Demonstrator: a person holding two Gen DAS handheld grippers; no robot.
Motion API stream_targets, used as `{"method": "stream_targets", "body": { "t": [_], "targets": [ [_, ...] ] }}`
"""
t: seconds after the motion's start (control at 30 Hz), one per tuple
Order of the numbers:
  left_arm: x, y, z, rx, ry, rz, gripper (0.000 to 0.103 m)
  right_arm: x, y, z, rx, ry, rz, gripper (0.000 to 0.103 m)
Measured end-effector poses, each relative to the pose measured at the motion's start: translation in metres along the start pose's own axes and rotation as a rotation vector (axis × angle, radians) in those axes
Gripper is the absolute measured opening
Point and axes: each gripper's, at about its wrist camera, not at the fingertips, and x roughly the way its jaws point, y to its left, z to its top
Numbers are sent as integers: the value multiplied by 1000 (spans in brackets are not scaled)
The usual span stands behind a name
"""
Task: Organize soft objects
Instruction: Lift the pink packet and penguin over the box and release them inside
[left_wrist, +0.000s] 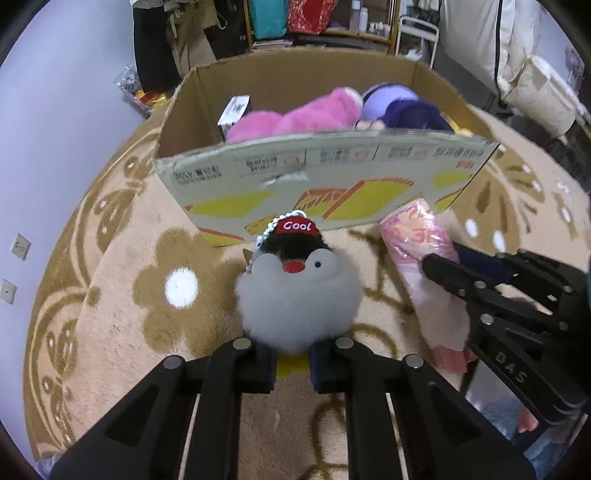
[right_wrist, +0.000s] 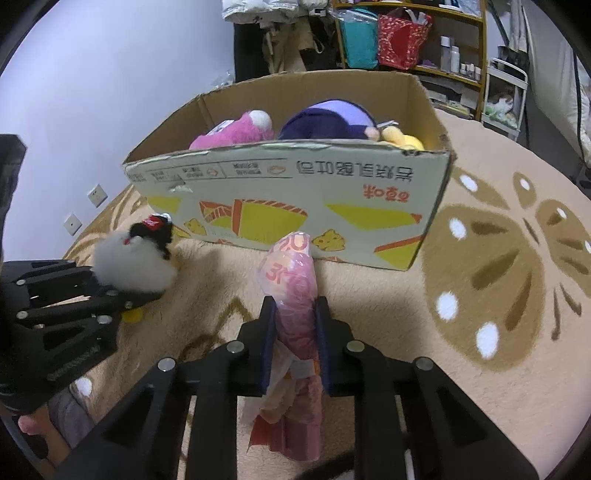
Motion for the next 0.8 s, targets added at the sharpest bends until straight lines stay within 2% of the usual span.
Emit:
{"method": "stream_targets", "body": {
  "t": [0.13, 0.33, 0.5, 0.8],
  "targets": [
    [-13, -1, 4, -13, -47, 15, 12, -11, -1, 2, 12, -37, 4, 20],
    [-29, 2, 12, -19, -108, 19, 12, -45, 5, 9, -12, -143, -6, 19],
    [-51, 5, 17, -28, -181, 65, 12, -68, 5, 16, -8, -217, 5, 19],
    [-76, 16, 42, -24, -282, 107, 12, -88, -4, 41, -1, -291, -2, 19]
  ]
}}
